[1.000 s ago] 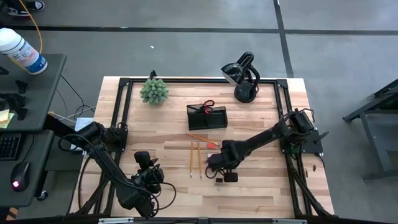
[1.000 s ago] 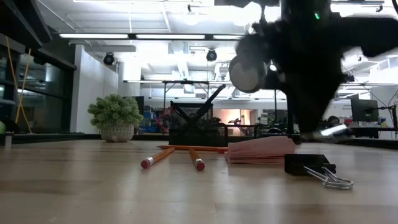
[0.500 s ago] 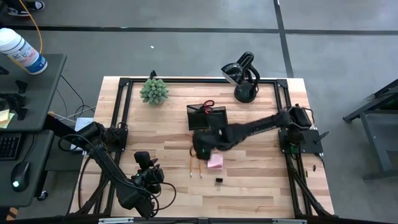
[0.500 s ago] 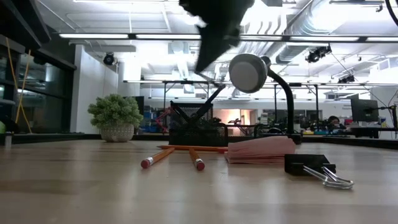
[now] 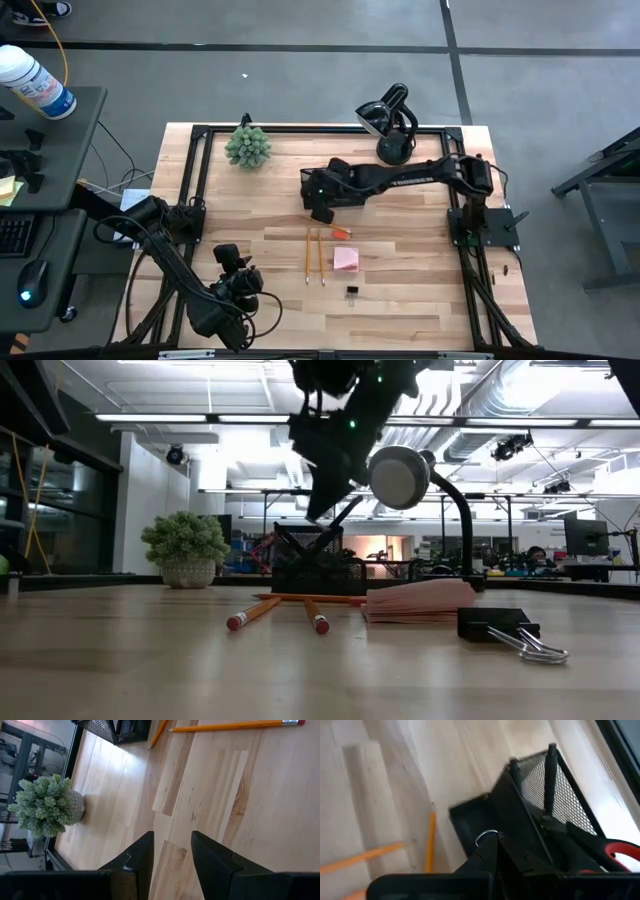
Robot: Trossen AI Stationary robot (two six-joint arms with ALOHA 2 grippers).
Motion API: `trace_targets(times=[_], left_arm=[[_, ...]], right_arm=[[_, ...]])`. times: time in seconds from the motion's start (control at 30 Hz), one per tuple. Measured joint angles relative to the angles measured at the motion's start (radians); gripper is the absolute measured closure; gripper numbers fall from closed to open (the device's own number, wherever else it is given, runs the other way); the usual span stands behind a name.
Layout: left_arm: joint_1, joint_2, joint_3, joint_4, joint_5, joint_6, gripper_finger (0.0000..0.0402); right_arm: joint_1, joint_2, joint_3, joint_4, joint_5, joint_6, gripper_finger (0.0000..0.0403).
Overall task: Pick and place office supplies into organizer
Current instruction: Put the top binder clip into the desk organizer
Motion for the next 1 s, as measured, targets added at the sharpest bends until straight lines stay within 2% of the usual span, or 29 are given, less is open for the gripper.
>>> trace_targets(times=[0.07, 0.17, 0.23, 0.47, 0.6, 0.7, 1.0], left_arm=[[0.0, 0.0, 0.0, 0.0, 0.0, 0.0, 0.0282], [0.0, 0.0, 0.0, 0.0, 0.0, 0.0, 0.0282], [0.0, 0.0, 0.0, 0.0, 0.0, -0.002, 0.0282], [0.0, 0.0, 0.0, 0.0, 0.0, -0.024, 0.0282], [0.0, 0.0, 0.0, 0.0, 0.0, -0.024, 0.0282], [0.0, 0.0, 0.0, 0.0, 0.0, -0.024, 0.0282], [0.0, 0.0, 0.0, 0.0, 0.0, -0.024, 0.0282]], right_arm=[[-0.015, 0.0, -0.014, 0.028, -0.035, -0.048, 0.0403], [-0.034, 0.0, -0.029, 0.068, -0.148, -0.109, 0.0403], [-0.041, 0.0, -0.037, 0.083, -0.177, -0.138, 0.0403], [-0.053, 0.0, -0.075, 0.131, -0.204, -0.198, 0.0403], [-0.055, 0.0, -0.088, 0.138, -0.17, -0.205, 0.0403], [-0.058, 0.0, -0.09, 0.147, -0.136, -0.205, 0.0403], [-0.073, 0.0, -0.089, 0.165, -0.163, -0.156, 0.0403]])
